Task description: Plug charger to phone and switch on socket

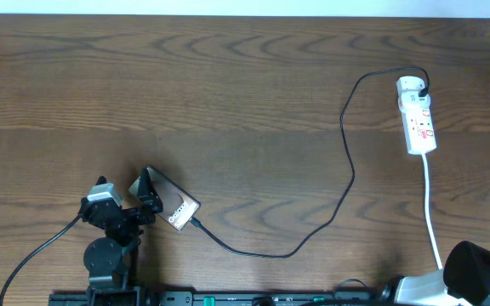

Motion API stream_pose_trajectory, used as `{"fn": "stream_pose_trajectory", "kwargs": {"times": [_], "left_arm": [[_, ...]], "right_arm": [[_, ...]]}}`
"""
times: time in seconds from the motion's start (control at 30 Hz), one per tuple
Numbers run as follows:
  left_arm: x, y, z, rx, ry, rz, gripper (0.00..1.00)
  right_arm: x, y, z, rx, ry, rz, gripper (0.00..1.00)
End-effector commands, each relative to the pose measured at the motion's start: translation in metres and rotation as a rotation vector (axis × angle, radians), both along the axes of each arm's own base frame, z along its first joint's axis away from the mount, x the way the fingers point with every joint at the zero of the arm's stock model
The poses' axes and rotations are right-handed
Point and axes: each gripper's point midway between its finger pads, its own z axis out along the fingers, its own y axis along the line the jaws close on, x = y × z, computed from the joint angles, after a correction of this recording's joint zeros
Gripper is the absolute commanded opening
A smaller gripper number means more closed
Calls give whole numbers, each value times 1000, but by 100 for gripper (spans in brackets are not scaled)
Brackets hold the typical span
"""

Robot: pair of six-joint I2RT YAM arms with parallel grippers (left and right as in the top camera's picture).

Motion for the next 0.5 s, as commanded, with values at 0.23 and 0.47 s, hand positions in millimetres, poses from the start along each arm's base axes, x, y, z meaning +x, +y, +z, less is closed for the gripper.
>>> {"fn": "stream_pose_trajectory", "kwargs": {"times": [0.23, 0.47], "left_arm": [[-2, 6, -16, 80, 61, 27, 88], [-1, 0, -16, -44, 46, 6, 88]], "right_arm": [[-2, 2, 5, -4, -14, -8, 99], [-2, 2, 5, -4, -14, -8, 99]]}}
